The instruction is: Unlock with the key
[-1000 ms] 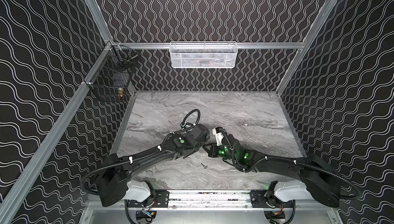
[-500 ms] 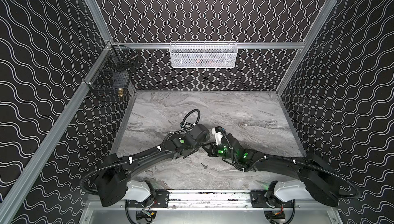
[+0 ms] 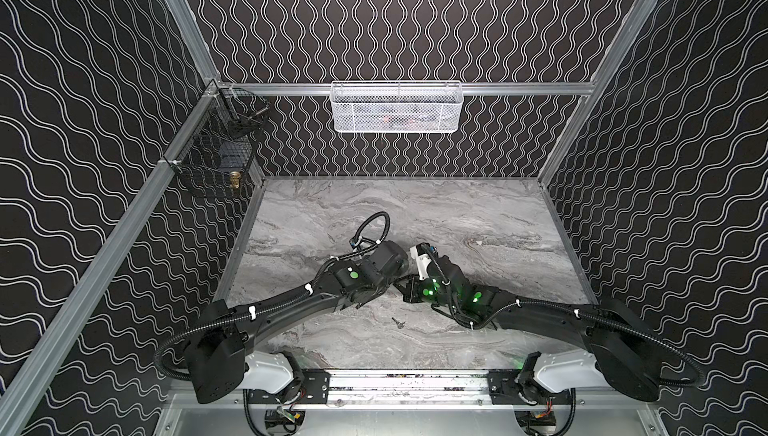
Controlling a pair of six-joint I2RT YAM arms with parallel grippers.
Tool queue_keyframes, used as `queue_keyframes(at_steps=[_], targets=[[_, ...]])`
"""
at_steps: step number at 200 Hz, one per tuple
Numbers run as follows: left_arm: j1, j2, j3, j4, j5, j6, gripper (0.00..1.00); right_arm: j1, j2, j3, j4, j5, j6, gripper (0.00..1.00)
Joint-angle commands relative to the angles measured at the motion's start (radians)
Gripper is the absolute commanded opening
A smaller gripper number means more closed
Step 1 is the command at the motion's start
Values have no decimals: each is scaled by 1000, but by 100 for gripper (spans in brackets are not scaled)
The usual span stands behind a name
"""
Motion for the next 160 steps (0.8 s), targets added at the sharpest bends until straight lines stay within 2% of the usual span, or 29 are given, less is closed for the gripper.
queue_keyframes(at_steps=[1, 70, 104, 160], targets=[[1, 0, -10, -66, -29, 10, 0, -7, -21, 21, -18, 21, -30, 0], [3, -18, -37, -63, -28, -15, 0, -14, -59, 49, -107, 40, -57, 0], [10, -32, -52, -24, 3, -44, 0, -14, -54, 51, -130, 9, -55, 0], [33, -78, -79, 16, 14, -117, 0, -7, -44, 21, -119, -25, -1, 0]])
